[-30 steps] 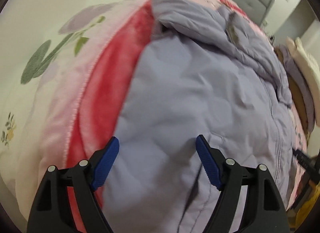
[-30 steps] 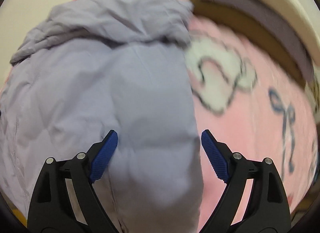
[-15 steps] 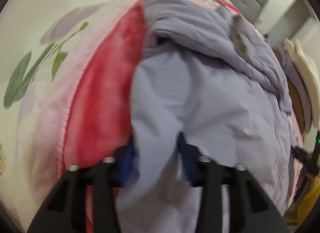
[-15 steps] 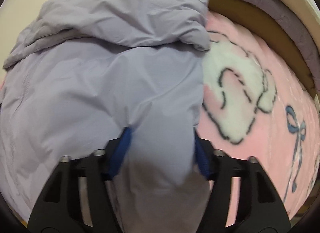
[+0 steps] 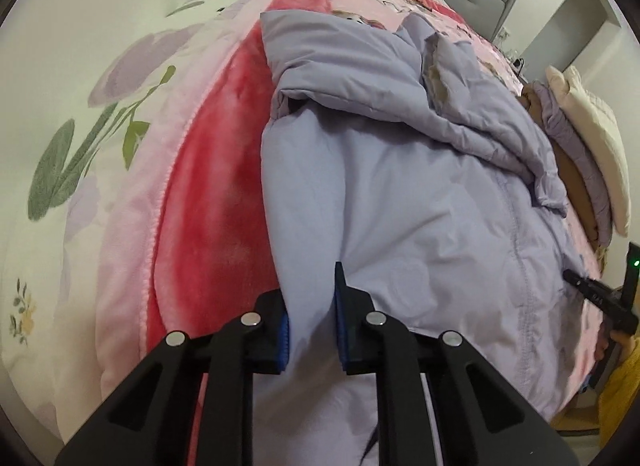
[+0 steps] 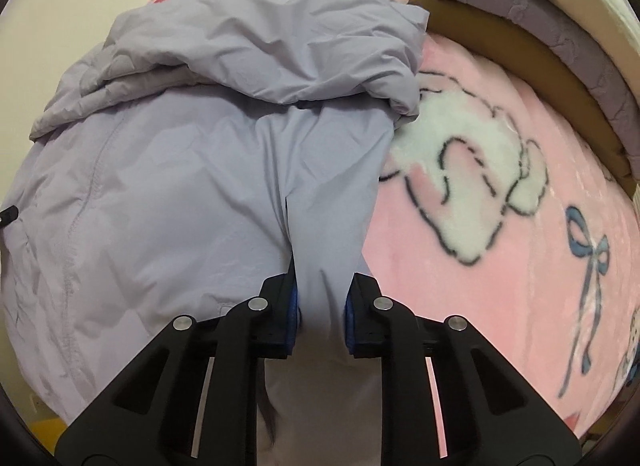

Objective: Fold large clothes

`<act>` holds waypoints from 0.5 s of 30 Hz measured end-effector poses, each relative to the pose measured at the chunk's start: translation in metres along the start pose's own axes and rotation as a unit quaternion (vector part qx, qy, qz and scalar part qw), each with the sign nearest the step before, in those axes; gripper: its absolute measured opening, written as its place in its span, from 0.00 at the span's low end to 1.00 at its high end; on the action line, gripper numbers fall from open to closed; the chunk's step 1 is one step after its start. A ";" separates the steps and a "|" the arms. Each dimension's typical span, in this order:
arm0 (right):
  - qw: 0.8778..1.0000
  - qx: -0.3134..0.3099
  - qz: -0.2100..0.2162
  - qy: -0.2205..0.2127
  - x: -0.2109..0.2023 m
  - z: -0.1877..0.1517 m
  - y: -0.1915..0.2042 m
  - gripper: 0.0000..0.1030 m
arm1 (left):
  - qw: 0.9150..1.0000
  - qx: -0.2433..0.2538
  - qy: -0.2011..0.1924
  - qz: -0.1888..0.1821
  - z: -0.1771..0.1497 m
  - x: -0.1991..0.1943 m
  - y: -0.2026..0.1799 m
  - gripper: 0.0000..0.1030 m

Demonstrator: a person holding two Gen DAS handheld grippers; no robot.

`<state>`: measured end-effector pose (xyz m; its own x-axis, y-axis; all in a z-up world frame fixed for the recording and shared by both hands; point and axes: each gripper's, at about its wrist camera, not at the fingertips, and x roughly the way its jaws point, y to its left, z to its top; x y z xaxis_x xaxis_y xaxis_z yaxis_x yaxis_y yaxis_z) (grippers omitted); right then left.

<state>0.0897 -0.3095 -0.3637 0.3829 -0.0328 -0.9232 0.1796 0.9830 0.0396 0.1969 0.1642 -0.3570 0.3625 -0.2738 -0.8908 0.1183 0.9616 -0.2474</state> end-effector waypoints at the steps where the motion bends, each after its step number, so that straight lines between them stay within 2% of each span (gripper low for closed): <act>1: 1.000 0.003 0.000 0.007 0.003 -0.001 -0.001 0.17 | 1.000 -0.002 0.003 0.000 0.000 0.001 0.002 0.16; 4: 0.999 0.011 -0.006 0.030 0.022 0.001 0.000 0.19 | 0.999 0.004 0.029 0.014 0.006 0.028 0.006 0.17; 8: 0.999 -0.008 -0.019 0.039 0.028 0.013 0.006 0.32 | 0.998 0.030 0.038 0.029 0.012 0.049 0.001 0.32; 10: 0.999 -0.006 -0.010 0.032 0.023 0.016 0.001 0.35 | 0.998 0.036 0.036 0.023 0.014 0.047 0.002 0.36; 12: 1.000 0.001 0.000 0.021 0.014 0.022 -0.008 0.41 | 0.999 0.036 0.025 0.018 0.016 0.036 0.005 0.52; 14: 1.000 0.003 0.001 -0.004 -0.004 0.030 -0.015 0.56 | 0.999 0.033 0.000 0.025 0.020 0.018 0.010 0.58; 15: 1.000 0.006 0.004 -0.018 -0.012 0.035 -0.019 0.60 | 0.999 0.029 -0.009 0.027 0.022 0.011 0.012 0.58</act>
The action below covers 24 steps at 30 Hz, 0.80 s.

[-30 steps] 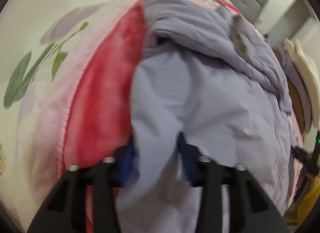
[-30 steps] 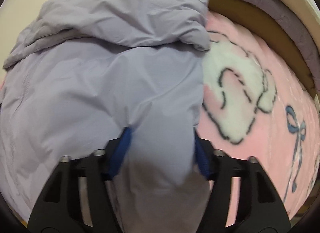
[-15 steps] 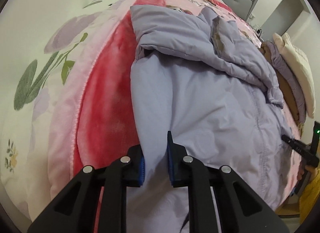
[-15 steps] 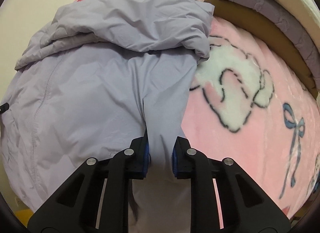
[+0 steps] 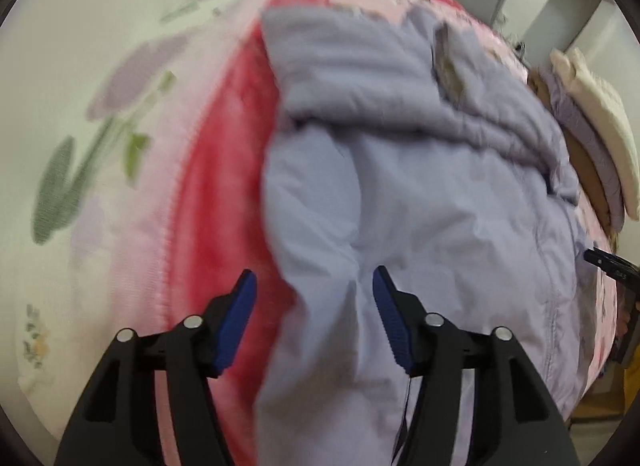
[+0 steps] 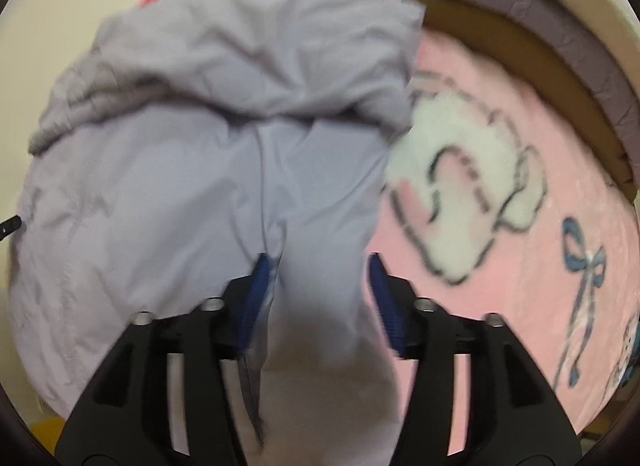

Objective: Fold large clothes

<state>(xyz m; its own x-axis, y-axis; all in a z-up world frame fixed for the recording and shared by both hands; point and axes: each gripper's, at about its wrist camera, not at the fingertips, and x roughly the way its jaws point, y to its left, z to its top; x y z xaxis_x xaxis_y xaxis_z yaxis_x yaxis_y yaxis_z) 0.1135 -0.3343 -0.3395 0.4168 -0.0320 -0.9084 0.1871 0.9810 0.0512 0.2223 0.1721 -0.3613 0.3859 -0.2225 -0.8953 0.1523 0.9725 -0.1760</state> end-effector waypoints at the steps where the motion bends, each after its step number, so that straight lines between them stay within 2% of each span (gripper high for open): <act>1: 1.000 0.002 0.008 -0.015 -0.009 0.007 -0.002 0.62 | 1.000 -0.005 -0.011 0.005 0.005 -0.009 0.002 0.58; 3: 0.997 -0.004 0.034 -0.067 -0.030 0.033 -0.001 0.65 | 0.999 -0.005 -0.042 0.002 0.026 -0.025 0.000 0.60; 4: 0.995 -0.017 0.049 -0.088 -0.034 0.053 0.002 0.72 | 0.998 0.010 -0.058 -0.010 0.048 -0.028 -0.008 0.62; 6: 0.990 -0.043 0.082 -0.109 -0.027 0.099 0.013 0.74 | 0.996 0.040 -0.076 -0.035 0.086 -0.023 -0.028 0.68; 9: 0.981 -0.068 0.126 -0.131 -0.001 0.172 0.033 0.73 | 0.989 0.069 -0.090 -0.095 0.161 0.001 -0.064 0.76; 11: 0.979 -0.086 0.143 -0.118 0.025 0.221 0.057 0.72 | 0.984 0.088 -0.076 -0.134 0.215 0.032 -0.093 0.78; 12: 0.979 -0.091 0.148 -0.106 0.036 0.240 0.064 0.72 | 0.983 0.097 -0.071 -0.136 0.236 0.047 -0.105 0.79; 14: 0.979 -0.102 0.151 -0.088 0.062 0.276 0.081 0.70 | 0.984 0.112 -0.035 -0.133 0.282 0.087 -0.129 0.80; 17: 0.978 -0.127 0.147 -0.072 0.090 0.324 0.103 0.70 | 0.985 0.090 0.036 -0.141 0.330 0.148 -0.146 0.80; 19: 0.977 -0.144 0.155 -0.037 0.118 0.349 0.117 0.70 | 0.983 0.080 0.071 -0.150 0.344 0.173 -0.152 0.80; 22: 0.973 -0.176 0.152 -0.005 0.146 0.371 0.131 0.70 | 0.983 0.077 0.075 -0.148 0.355 0.192 -0.158 0.80; 24: 0.972 -0.183 0.146 0.020 0.162 0.380 0.136 0.63 | 0.982 0.080 0.091 -0.147 0.361 0.207 -0.165 0.80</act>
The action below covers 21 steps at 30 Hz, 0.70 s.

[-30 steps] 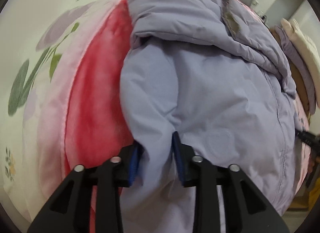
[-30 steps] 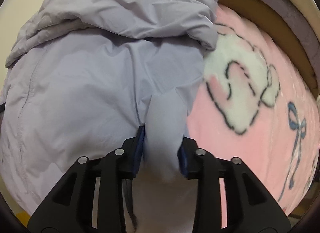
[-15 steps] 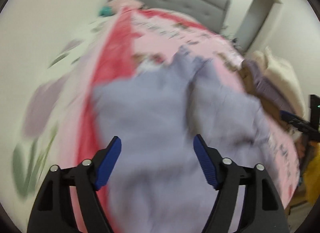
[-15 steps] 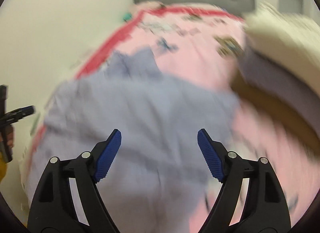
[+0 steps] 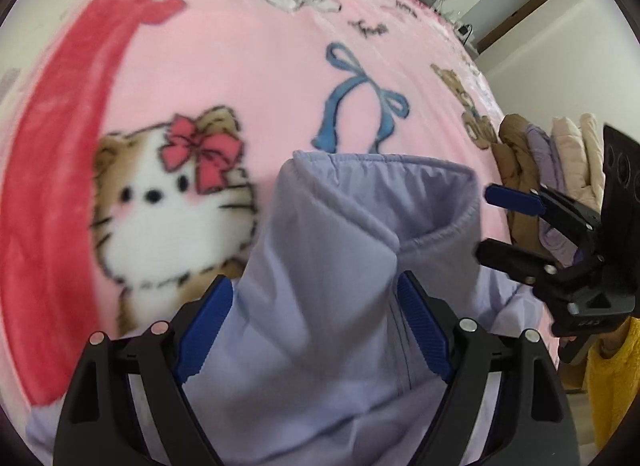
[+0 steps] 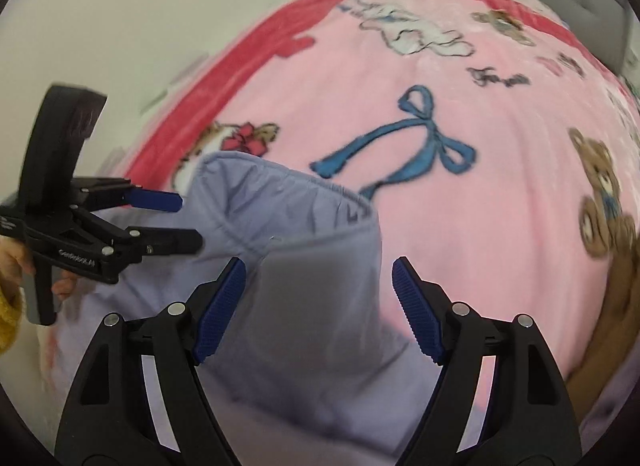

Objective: Fold large clothes

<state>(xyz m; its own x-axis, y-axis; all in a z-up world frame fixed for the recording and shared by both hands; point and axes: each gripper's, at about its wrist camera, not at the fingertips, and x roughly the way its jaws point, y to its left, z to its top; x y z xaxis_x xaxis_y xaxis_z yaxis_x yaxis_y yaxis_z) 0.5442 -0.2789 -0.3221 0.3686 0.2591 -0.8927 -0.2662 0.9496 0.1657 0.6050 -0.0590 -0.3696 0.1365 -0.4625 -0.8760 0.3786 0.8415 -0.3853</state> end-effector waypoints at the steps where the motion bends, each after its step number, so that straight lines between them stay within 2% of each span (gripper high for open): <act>1: 1.000 0.006 0.002 0.016 0.009 0.004 -0.003 0.61 | 1.000 0.009 0.004 0.004 0.005 0.005 -0.002 0.77; 3: 0.999 0.021 0.009 0.038 0.022 0.007 -0.011 0.42 | 1.000 0.015 0.011 0.019 0.009 0.011 -0.001 0.39; 5: 0.998 0.036 0.025 0.042 0.026 0.005 -0.014 0.18 | 0.998 0.003 0.041 0.036 0.013 0.024 0.005 0.24; 6: 0.998 0.040 0.036 0.036 0.026 0.003 -0.014 0.14 | 0.998 0.005 0.043 0.037 0.014 0.027 0.005 0.21; 8: 0.999 0.037 0.034 0.018 0.018 0.000 -0.011 0.11 | 0.999 0.022 0.030 0.033 0.012 0.022 0.000 0.16; 10: 0.999 0.009 0.031 -0.025 -0.005 -0.009 0.000 0.10 | 0.999 0.034 0.014 0.031 0.008 0.010 -0.005 0.14; 12: 0.997 -0.011 0.031 -0.065 -0.032 -0.022 0.009 0.09 | 0.999 0.044 -0.023 0.015 -0.004 -0.017 -0.011 0.13; 15: 0.991 -0.008 0.039 -0.126 -0.084 -0.062 0.019 0.09 | 0.993 0.093 -0.074 -0.001 -0.035 -0.065 -0.027 0.13; 21: 0.978 -0.022 0.038 -0.202 -0.154 -0.149 0.056 0.09 | 0.975 0.165 -0.147 -0.020 -0.128 -0.137 -0.066 0.13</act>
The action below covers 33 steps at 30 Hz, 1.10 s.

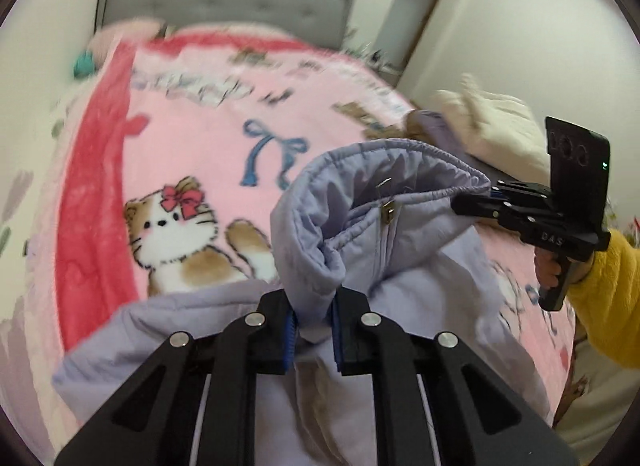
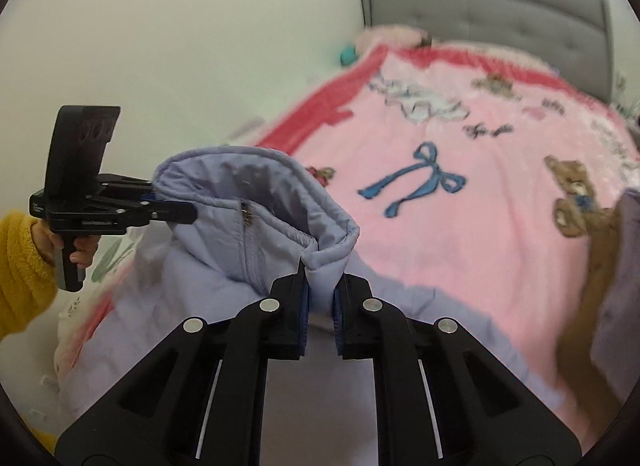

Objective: Fold large clothes

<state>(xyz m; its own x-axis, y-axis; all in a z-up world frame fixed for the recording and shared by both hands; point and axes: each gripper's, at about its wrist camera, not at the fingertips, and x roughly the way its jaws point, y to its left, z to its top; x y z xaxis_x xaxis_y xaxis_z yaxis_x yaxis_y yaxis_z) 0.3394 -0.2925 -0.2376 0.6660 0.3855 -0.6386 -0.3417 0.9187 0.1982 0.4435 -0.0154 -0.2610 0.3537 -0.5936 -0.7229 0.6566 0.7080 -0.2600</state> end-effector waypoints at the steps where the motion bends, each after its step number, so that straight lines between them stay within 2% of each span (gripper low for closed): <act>1: 1.000 -0.011 -0.007 -0.006 -0.011 -0.008 0.010 0.09 | 1.000 0.010 -0.007 0.004 -0.010 -0.012 -0.009 0.13; 4: 0.997 -0.060 -0.034 -0.021 -0.040 -0.034 0.045 0.09 | 0.999 0.019 -0.030 0.010 -0.040 -0.035 -0.034 0.13; 6: 0.991 -0.120 -0.062 -0.015 -0.049 -0.055 0.072 0.09 | 0.996 0.063 -0.042 0.038 -0.069 -0.047 -0.057 0.14; 7: 0.989 -0.131 -0.063 -0.003 -0.051 -0.067 0.081 0.09 | 0.995 0.075 -0.038 0.046 -0.078 -0.050 -0.062 0.14; 10: 0.989 -0.129 -0.063 0.022 -0.049 -0.094 0.091 0.09 | 0.993 0.096 -0.015 0.064 -0.119 -0.045 -0.078 0.14; 13: 0.987 -0.130 -0.086 0.044 -0.036 -0.122 0.094 0.09 | 0.991 0.107 -0.008 0.083 -0.145 -0.036 -0.089 0.15; 16: 0.980 -0.138 -0.130 0.055 -0.015 -0.140 0.096 0.10 | 0.980 0.147 -0.019 0.129 -0.158 -0.020 -0.100 0.17; 18: 0.977 -0.135 -0.157 0.051 -0.001 -0.143 0.096 0.10 | 0.980 0.139 -0.023 0.142 -0.158 -0.013 -0.099 0.18; 21: 0.979 -0.100 -0.173 0.050 0.016 -0.135 0.089 0.10 | 0.982 0.107 -0.026 0.151 -0.151 -0.001 -0.088 0.19; 24: 0.980 -0.075 -0.174 0.053 0.029 -0.127 0.080 0.10 | 0.984 0.090 -0.020 0.155 -0.141 0.010 -0.076 0.19; 27: 0.980 -0.078 -0.173 0.064 0.041 -0.128 0.075 0.10 | 0.983 0.100 -0.010 0.154 -0.141 0.021 -0.071 0.19; 30: 0.986 -0.050 -0.149 0.061 0.039 -0.125 0.068 0.12 | 0.987 0.074 -0.001 0.141 -0.144 0.030 -0.063 0.19; 33: 0.993 -0.010 -0.111 0.045 0.015 -0.115 0.063 0.30 | 0.987 0.069 -0.004 0.142 -0.143 0.028 -0.063 0.19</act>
<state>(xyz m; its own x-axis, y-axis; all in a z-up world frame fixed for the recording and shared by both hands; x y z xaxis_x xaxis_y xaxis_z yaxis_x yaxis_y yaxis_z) 0.2517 -0.2385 -0.3204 0.6650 0.1633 -0.7287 -0.2066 0.9780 0.0306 0.3168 -0.0223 -0.3562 0.5418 -0.3826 -0.7484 0.6146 0.7877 0.0422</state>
